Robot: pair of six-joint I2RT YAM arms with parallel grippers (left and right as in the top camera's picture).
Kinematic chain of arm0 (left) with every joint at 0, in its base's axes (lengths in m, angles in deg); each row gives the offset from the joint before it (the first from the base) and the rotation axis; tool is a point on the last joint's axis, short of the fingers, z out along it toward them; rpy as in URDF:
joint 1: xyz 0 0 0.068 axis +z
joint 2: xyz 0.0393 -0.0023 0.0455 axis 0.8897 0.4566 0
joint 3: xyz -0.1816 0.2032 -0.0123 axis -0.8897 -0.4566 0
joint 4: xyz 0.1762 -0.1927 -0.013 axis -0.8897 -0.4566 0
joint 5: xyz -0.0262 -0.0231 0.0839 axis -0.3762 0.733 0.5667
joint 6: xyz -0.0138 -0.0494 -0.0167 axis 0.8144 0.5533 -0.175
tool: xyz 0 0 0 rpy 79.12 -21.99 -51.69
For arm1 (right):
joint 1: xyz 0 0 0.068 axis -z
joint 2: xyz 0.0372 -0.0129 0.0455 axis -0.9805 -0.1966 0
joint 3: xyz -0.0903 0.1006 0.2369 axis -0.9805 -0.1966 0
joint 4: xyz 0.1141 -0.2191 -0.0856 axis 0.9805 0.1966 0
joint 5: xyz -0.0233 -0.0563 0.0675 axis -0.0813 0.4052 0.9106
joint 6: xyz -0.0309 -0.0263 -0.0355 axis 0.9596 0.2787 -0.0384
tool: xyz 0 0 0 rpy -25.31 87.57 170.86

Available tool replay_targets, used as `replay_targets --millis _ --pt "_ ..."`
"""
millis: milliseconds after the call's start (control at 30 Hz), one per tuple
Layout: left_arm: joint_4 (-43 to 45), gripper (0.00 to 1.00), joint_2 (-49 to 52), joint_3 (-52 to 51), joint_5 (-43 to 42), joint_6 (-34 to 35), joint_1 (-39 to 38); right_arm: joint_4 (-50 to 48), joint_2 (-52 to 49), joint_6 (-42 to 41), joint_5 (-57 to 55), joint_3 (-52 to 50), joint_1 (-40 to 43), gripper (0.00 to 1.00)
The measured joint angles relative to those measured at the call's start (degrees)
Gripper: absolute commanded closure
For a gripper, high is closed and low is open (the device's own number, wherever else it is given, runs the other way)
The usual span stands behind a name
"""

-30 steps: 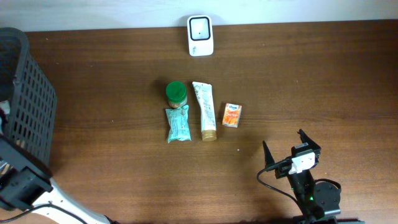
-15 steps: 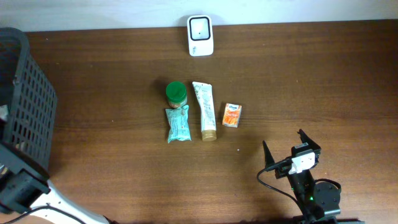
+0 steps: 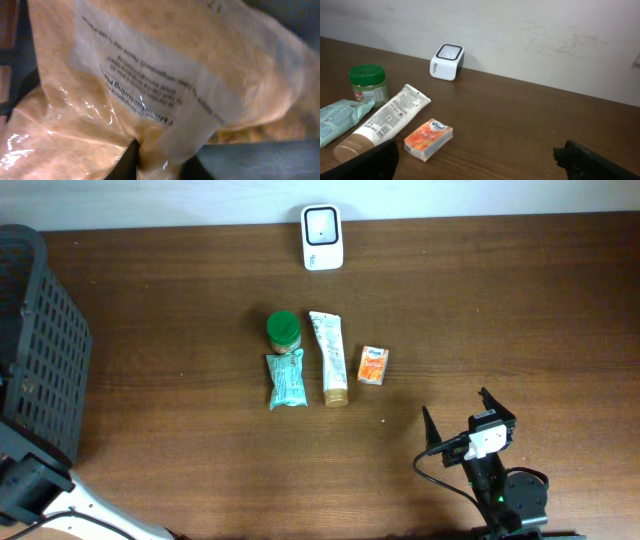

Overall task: Scan the item barcode
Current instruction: 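Reach the left gripper into the basket and grasp the beige bag, then lift the beige bag out and lay it left of the green packet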

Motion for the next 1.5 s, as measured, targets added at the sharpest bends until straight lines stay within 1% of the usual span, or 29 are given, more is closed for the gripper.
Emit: replay_targets --millis 233,467,667,800,900,1033,1200,1267,1333,1433,1500 --pt "-1.1 1.0 0.1 1.0 0.8 -0.1 0.0 0.0 0.0 0.0 0.0 0.0 0.0 0.02" --pt "-6.3 1.0 0.5 4.1 0.8 2.2 -0.5 0.0 0.0 0.0 0.0 0.0 0.0 0.02" --pt "-6.3 1.0 -3.1 4.2 0.0 3.0 -1.9 0.0 0.0 0.0 0.0 0.0 0.0 0.02" --pt "-5.4 1.0 -9.6 4.2 -0.9 3.0 -2.2 0.0 0.0 0.0 0.0 0.0 0.0 0.02" --pt "-3.0 1.0 -14.8 4.4 -1.1 3.2 -2.3 0.0 0.0 0.0 0.0 0.0 0.0 0.02" --pt "0.3 1.0 -18.8 5.2 -1.8 3.4 -3.5 0.0 0.0 0.0 0.0 0.0 0.0 0.02" --pt "7.4 1.0 -26.3 6.1 -2.7 6.6 -8.0 0.0 0.0 0.0 0.0 0.0 0.0 0.02" --pt "10.2 1.0 -30.8 6.4 -2.8 7.5 -10.7 0.0 0.0 0.0 0.0 0.0 0.0 0.02" --pt "11.6 1.0 -34.4 6.5 -2.9 8.0 -13.2 0.0 0.0 0.0 0.0 0.0 0.0 0.02" --pt "11.8 1.0 -39.6 6.8 -3.6 9.2 -17.4 0.0 0.0 0.0 0.0 0.0 0.0 0.02" --pt "9.9 1.0 -43.8 7.3 -5.9 10.7 -22.0 0.0 0.0 0.0 0.0 0.0 0.0 0.02"
